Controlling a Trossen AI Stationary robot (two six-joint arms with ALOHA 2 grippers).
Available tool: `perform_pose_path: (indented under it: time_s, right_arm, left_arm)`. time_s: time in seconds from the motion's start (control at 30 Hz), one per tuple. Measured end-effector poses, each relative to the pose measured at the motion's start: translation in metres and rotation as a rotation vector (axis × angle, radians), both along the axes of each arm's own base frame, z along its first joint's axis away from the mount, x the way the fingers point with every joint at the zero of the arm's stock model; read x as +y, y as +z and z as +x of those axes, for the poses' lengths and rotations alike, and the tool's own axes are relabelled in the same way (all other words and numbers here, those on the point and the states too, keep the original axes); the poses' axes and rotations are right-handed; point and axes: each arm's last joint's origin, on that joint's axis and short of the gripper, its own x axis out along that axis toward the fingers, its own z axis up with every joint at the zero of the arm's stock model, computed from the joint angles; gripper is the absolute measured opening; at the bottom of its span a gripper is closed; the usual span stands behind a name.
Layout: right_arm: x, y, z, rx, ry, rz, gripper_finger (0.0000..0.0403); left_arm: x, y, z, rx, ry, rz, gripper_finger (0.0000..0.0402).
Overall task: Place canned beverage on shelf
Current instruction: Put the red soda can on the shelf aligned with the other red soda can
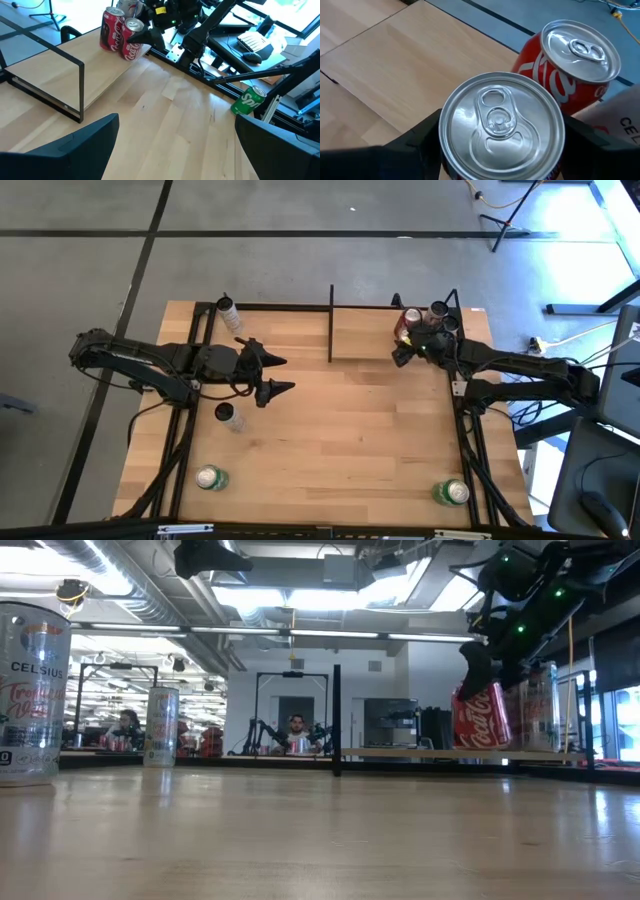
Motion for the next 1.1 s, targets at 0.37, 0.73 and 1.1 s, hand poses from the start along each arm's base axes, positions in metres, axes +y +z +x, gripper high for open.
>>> perform_pose_path:
  time_s: [0.37, 0.73, 1.1]
  right_arm:
    - [-0.001, -0.001, 0.002, 0.019, 0.007, -0.021, 0.0293]
    - [-0.002, 0.003, 0.003, 0.023, -0.011, -0.042, 0.0375]
    - [-0.003, 0.019, 0.003, 0.072, -0.037, -0.086, 0.0341]
  left_arm:
    - [0.000, 0.000, 0.000, 0.000, -0.001, -0.001, 0.0394]
    - [0.000, 0.000, 0.000, 0.000, -0.002, -0.001, 0.0394]
    - [0.000, 0.000, 0.000, 0.000, -0.005, -0.003, 0.0394]
